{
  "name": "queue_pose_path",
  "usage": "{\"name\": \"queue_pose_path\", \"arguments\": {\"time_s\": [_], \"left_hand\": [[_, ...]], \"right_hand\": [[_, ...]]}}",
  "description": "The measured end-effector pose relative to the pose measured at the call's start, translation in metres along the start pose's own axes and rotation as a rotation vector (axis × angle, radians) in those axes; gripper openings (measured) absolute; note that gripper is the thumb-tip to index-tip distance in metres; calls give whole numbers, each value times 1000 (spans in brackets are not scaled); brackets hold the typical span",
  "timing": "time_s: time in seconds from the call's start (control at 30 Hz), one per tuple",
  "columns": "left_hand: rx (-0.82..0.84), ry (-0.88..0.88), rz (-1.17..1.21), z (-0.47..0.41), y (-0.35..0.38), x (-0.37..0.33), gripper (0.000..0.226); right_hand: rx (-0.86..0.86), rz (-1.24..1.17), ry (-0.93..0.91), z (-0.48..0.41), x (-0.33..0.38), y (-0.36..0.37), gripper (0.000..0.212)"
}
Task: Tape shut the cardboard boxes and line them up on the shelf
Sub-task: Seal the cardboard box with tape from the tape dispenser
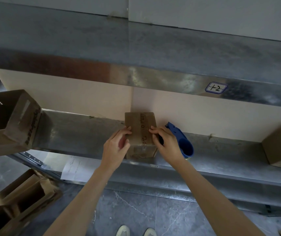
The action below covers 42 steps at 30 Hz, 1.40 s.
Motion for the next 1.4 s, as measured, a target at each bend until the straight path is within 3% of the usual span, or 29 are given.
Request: {"name": "queue_pose_path", "arguments": {"time_s": [0.3,0.57,0.77,0.93,1.4], "left_hand": [[55,-38,84,0,-3,2,29],[132,-82,153,-1,-2,7,37],[167,-82,122,-6,-5,8,47],[120,-59,127,-6,-4,8,35],[20,-24,90,-5,-3,8,32]], "right_hand": [[165,-67,44,2,-9,0,29],[199,-79,48,-1,-7,-2,31],[416,-61,71,-2,-12,-5,56],[360,-82,41,-4,-11,-6,45],[177,-190,89,-5,-21,2,31]]}}
Point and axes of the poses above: each hand's wrist, its own z-axis away from the middle knuckle, its own y-axis out of the palm, x = y × z, the point moved 7 cm from there along -z, towards the middle knuckle, and after that the axes turned 12 degrees about -x, right-handed, at the moved point
